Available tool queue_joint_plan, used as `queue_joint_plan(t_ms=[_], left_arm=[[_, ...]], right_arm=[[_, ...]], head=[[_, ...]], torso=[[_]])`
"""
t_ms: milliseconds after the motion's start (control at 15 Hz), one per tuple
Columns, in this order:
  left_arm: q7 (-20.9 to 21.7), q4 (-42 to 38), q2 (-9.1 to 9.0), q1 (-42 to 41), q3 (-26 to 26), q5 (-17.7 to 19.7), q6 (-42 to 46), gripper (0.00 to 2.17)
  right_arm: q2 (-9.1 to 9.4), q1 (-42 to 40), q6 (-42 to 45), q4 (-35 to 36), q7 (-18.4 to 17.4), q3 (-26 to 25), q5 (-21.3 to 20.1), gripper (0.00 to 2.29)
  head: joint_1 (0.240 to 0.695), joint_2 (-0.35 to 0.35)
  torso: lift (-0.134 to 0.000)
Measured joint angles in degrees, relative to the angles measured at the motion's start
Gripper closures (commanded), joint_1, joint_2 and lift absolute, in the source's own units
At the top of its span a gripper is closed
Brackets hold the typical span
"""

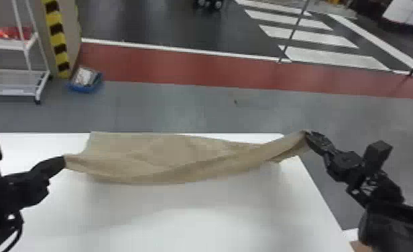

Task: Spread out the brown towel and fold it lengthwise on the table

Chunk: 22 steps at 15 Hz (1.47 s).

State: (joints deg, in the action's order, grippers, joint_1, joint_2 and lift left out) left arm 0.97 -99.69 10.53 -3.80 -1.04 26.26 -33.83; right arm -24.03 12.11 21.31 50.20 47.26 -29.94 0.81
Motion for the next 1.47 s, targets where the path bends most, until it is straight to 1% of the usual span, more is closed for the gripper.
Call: queue_joint_plan(t_ms=[133,267,533,800,933,1133,1267,1333,1467], left_arm=[[-0.9,-0.7,0.0,-4.3,0.0,-0.9,1.0,2.15],[-2.3,-2.7,0.02,-8.2,0.8,-1.5,0.9,2.15],[-5.8,-10.2,0.12,-16.3,3.5,-3.1,-2.6,2.15],[-6.7,-16.0,0.3,-22.6,5.7,-4.2,-6.5,2.15],[-7.5,-18.8,0.29,-26.0,5.9,-4.2,-9.2,2.15],[-9.4,-23.5,0.27,-30.5,5.2,-4.5,-13.7,2.15],[-11.3,-27.5,0.24,-32.1,4.6,-5.2,-18.6,2.15],[-11.8,-29.5,0.21,-32.5,4.4,-5.7,-21.5,2.15],[-11.9,-31.6,0.1,-32.4,4.3,-6.3,-24.4,2.15]], right_arm=[[-0.79,-4.2,3.0,-0.6,2.3,0.5,-1.1,1.48],[-1.3,-7.4,4.3,-0.8,3.5,1.0,-3.2,1.48],[-1.5,-10.6,7.6,-2.3,3.4,2.3,-7.7,1.48],[-1.28,-12.1,7.9,-2.4,2.5,3.6,-9.3,1.48],[-1.31,-12.3,8.5,-2.4,2.3,3.7,-10.4,1.48],[-1.92,-12.3,9.3,-2.0,2.0,2.6,-10.0,1.48],[-2.12,-12.1,9.4,-1.3,1.9,0.9,-9.4,1.48],[-2.15,-12.0,9.2,-0.9,1.9,0.1,-9.0,1.48],[-2.02,-12.2,8.6,-0.1,2.1,-0.3,-8.6,1.48]], head=[[0.695,-0.316],[0.695,-0.315],[0.695,-0.296],[0.695,-0.281],[0.695,-0.289],[0.695,-0.326],[0.695,-0.35],[0.695,-0.35],[0.695,-0.35]], torso=[[0.0],[0.0],[0.0],[0.0],[0.0],[0.0],[0.0],[0.0],[0.0]])
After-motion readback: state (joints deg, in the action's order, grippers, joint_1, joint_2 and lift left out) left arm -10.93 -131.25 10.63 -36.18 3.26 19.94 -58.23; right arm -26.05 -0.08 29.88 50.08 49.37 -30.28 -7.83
